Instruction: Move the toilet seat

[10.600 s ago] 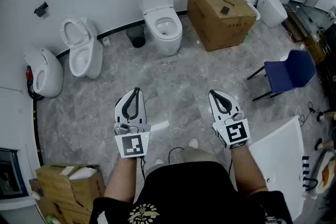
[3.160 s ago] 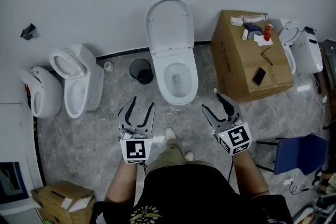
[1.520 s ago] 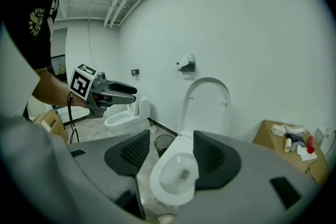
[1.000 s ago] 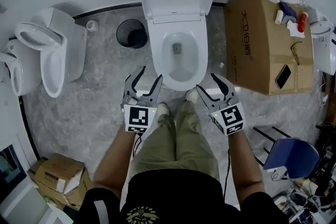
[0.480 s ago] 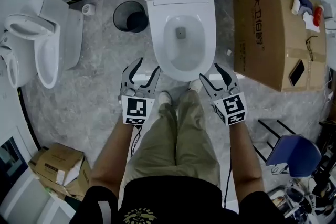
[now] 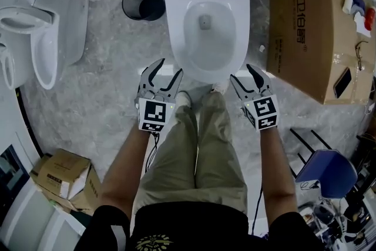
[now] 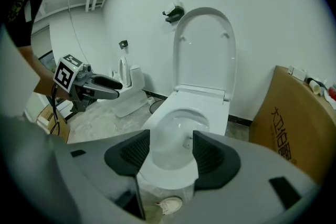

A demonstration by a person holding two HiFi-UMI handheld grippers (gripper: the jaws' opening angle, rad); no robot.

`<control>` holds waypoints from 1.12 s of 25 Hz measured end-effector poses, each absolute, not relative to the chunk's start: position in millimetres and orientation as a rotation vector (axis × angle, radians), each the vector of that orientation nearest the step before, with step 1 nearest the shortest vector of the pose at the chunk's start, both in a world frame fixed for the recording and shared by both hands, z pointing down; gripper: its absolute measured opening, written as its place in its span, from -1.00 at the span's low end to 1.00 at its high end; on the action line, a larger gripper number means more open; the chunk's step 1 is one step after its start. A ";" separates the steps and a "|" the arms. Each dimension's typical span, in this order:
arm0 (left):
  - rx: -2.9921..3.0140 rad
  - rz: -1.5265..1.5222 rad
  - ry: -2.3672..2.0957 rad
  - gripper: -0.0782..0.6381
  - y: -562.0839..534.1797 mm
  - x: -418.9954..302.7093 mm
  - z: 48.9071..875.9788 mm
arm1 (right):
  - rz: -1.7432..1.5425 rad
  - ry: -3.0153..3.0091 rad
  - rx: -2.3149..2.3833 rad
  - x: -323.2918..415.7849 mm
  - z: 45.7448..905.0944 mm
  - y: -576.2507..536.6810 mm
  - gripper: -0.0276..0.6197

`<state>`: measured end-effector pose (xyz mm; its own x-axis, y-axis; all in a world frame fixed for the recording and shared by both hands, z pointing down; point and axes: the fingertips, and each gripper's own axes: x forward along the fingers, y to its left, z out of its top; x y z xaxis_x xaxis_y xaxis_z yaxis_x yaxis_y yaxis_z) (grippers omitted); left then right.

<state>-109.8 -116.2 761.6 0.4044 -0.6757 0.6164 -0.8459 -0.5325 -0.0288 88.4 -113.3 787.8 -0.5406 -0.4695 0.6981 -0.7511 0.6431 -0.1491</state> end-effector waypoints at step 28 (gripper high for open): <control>2.168 1.201 -1.070 -0.13 -53.7 -110.2 969.0 | 0.624 -1.892 0.597 145.9 1000.1 -61.3 -0.14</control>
<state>-110.2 -53.7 969.0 0.3241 -0.4153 0.8500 -0.7964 -0.6047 0.0082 145.9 -61.3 1000.1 -0.3648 -0.1261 0.9225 -0.6504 0.7435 -0.1556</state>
